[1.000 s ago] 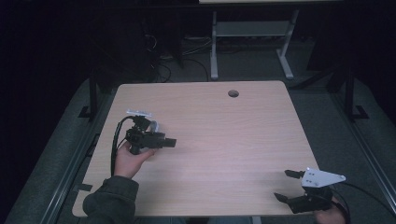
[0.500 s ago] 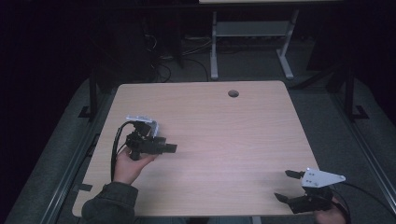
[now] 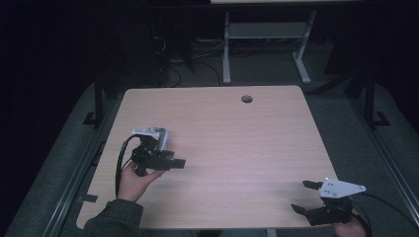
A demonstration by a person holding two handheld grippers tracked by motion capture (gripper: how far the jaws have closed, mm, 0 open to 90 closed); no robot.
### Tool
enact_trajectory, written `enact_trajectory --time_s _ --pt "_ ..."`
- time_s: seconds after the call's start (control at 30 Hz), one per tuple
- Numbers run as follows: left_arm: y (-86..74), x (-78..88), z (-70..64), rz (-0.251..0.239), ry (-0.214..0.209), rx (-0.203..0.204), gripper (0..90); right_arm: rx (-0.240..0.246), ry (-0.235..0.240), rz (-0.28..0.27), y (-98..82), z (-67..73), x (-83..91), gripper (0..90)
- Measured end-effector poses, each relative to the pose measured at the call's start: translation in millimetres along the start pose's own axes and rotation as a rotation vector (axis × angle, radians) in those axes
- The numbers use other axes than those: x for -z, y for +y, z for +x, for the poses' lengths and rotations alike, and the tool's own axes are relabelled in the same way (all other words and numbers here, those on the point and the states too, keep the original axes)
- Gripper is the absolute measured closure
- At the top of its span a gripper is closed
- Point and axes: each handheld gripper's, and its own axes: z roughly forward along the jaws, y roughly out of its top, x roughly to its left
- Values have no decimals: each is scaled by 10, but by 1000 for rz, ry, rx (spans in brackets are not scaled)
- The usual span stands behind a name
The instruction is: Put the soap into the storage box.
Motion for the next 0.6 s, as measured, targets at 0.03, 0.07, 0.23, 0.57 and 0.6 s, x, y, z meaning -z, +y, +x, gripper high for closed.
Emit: enact_trajectory --time_s 0.03,0.07,0.23,0.57,0.6 --pt "-10 -2 0 1 1 -3 246 0 0 1 -2 -2 0 138" --pt "-10 -2 0 1 1 -3 246 0 0 1 -2 -2 0 138" --pt "-62 1 -16 4 -6 -9 245 3 -3 0 -9 -9 -3 138" --pt "-182 21 -35 10 -19 -17 240 -3 -1 2 -11 -4 -4 138" --pt "-182 21 -35 10 -19 -17 240 -3 -1 2 -11 -4 -4 138"
